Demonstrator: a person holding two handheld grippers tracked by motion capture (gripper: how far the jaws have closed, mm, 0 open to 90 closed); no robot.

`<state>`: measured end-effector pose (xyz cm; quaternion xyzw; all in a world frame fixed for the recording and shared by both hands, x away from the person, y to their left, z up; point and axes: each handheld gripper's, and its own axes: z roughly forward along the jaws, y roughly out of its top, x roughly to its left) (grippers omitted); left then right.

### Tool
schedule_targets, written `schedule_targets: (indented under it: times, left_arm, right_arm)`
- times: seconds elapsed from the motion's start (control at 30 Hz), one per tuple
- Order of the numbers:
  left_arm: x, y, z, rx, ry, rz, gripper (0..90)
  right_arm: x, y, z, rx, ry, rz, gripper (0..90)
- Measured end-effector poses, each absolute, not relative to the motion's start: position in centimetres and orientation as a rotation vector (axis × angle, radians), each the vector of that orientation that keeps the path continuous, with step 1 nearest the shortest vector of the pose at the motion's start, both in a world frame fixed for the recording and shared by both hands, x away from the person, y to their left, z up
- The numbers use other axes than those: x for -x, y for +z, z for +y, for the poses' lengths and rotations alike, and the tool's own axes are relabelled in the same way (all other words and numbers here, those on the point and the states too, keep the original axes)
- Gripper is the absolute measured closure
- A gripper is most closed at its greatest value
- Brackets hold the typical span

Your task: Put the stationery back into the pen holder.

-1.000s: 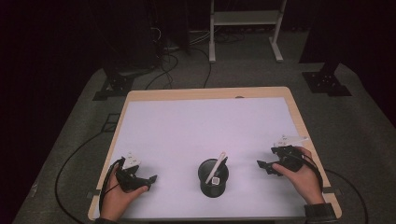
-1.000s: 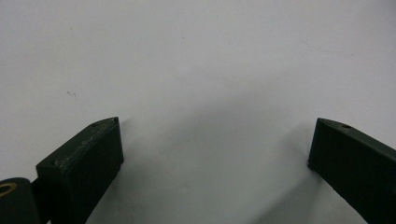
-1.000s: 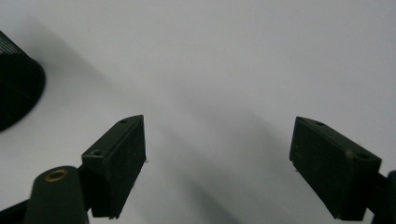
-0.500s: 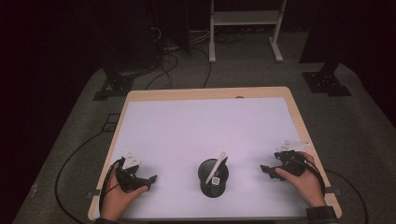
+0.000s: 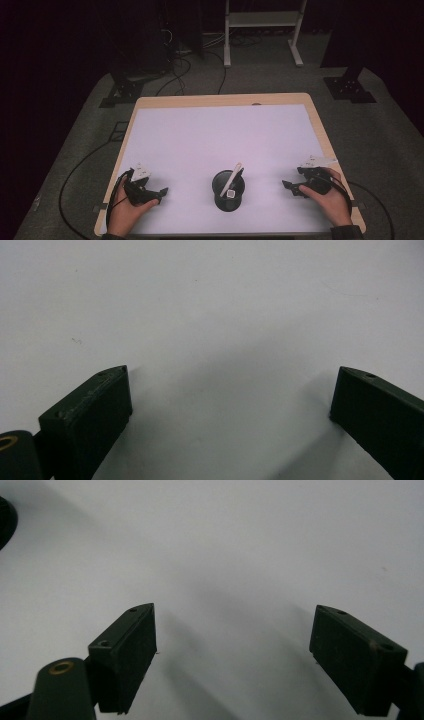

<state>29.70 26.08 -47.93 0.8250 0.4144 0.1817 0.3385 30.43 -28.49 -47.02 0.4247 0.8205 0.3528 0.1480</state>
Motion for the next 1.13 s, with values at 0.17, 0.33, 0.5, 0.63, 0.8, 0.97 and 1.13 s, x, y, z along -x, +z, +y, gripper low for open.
schedule_targets:
  times: [0.17, 0.33, 0.5, 0.63, 0.8, 0.97, 1.13]
  left_arm:
    - [-29.7, -47.9, 26.1, -2.149, 0.474, 1.080, 2.2]
    - [-29.7, -47.9, 26.1, -2.149, 0.474, 1.080, 2.2]
    - [-29.7, -47.9, 26.1, -2.149, 0.474, 1.080, 2.2]
    - [-29.7, -47.9, 26.1, -2.149, 0.474, 1.080, 2.2]
    - [-29.7, -47.9, 26.1, -2.149, 0.474, 1.079, 2.2]
    - [-29.7, -47.9, 26.1, -2.149, 0.474, 1.080, 2.2]
    - [-29.7, -47.9, 26.1, -2.150, 0.474, 1.079, 2.2]
  right_arm:
    - [-30.2, -47.3, -28.7, -1.225, 1.019, 2.356, 17.8]
    - [-29.9, -47.9, -28.7, -1.207, 1.010, 2.355, 16.1]
    - [-29.7, -48.1, -28.7, -1.182, 1.008, 2.342, 15.3]
    - [-29.5, -48.3, -28.6, -1.165, 1.017, 2.328, 14.3]
    - [-29.4, -48.4, -28.6, -1.167, 1.024, 2.318, 14.3]
    - [-29.4, -48.4, -28.6, -1.165, 1.024, 2.317, 14.4]
    - [-29.4, -48.4, -28.6, -1.164, 1.024, 2.317, 14.3]
